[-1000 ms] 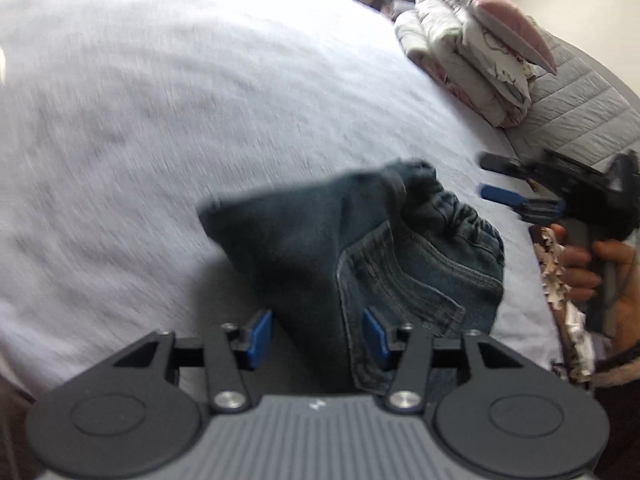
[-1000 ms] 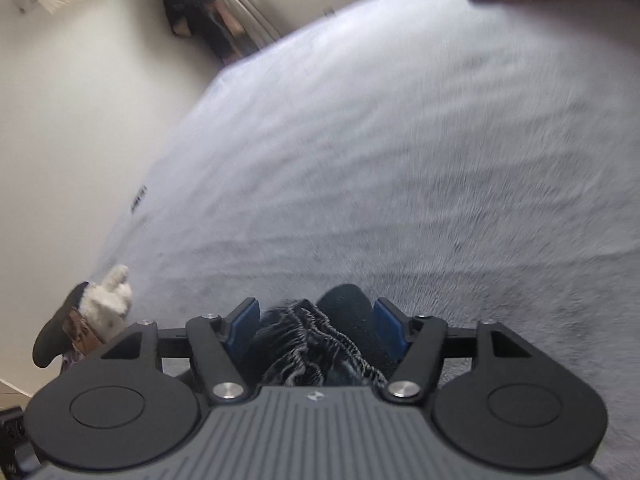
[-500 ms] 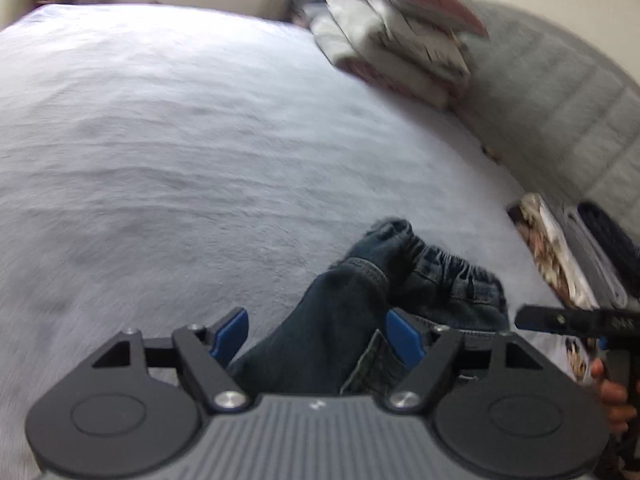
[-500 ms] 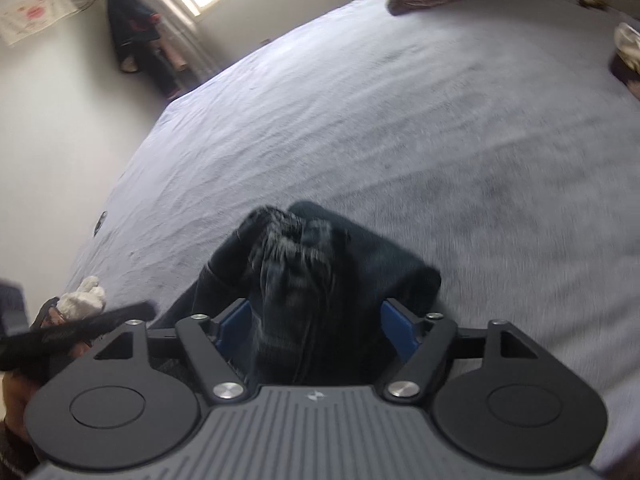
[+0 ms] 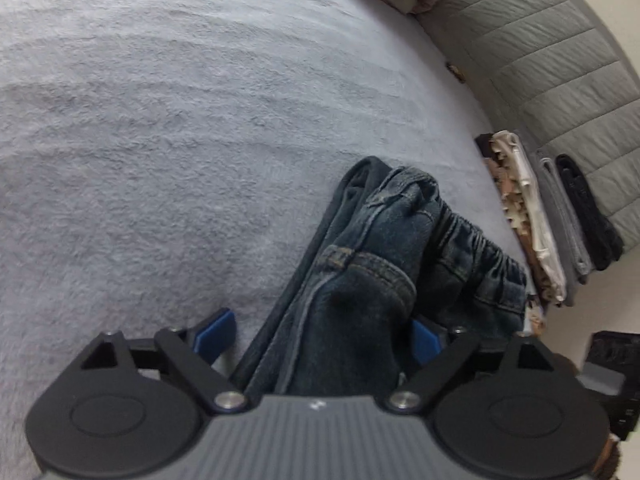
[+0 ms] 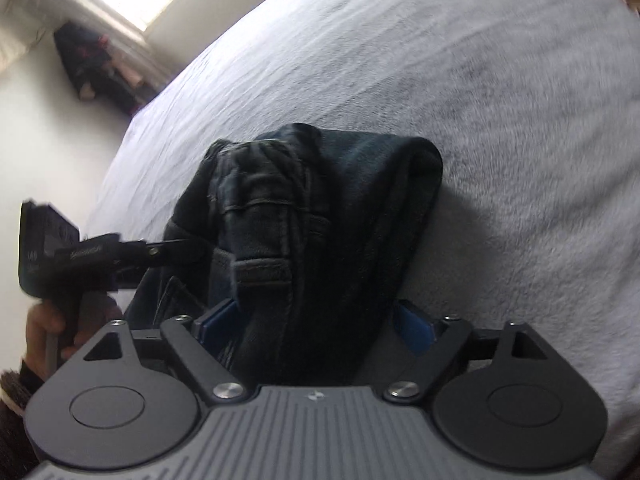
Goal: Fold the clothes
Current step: 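Lift the folded jeans bundle with both grippers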
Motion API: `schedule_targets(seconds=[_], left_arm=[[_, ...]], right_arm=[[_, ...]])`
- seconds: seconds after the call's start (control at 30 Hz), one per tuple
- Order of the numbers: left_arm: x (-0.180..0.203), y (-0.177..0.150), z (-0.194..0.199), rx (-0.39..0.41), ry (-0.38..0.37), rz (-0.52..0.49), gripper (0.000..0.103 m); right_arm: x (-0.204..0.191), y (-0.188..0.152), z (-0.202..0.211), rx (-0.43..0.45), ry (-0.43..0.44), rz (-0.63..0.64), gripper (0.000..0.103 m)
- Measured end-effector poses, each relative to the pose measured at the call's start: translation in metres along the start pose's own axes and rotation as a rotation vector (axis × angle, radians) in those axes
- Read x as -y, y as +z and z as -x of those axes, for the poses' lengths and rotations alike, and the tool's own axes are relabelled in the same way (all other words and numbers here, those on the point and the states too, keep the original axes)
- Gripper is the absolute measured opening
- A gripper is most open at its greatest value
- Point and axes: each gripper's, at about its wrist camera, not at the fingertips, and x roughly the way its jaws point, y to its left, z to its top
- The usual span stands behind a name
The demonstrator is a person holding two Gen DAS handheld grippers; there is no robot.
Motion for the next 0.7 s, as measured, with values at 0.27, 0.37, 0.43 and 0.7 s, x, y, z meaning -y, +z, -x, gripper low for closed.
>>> schedule_targets(seconds=[0.27, 0.37, 0.43, 0.7], left_arm=[[0.004, -0.014, -0.007, 0.044, -0.043, 0.027, 0.064], [0.013, -0.025, 0.001, 0.092, -0.017, 0.024, 0.055], [0.021, -0.032, 0.008, 0.130, 0.001, 0.044, 0.051], [0.051, -0.077, 0.052, 0.252, 0.110, 0.232, 0.043]], right_arm=[[-0.012, -0.003, -0.011, 0.088, 0.050, 0.039, 0.068], [-0.013, 0.005, -0.006, 0.072, 0.102, 0.044, 0.058], [-0.019, 0.010, -0.004, 0.057, 0.113, 0.075, 0.055], [-0.049, 0.061, -0.004, -0.080, 0.180, 0.269, 0.053]])
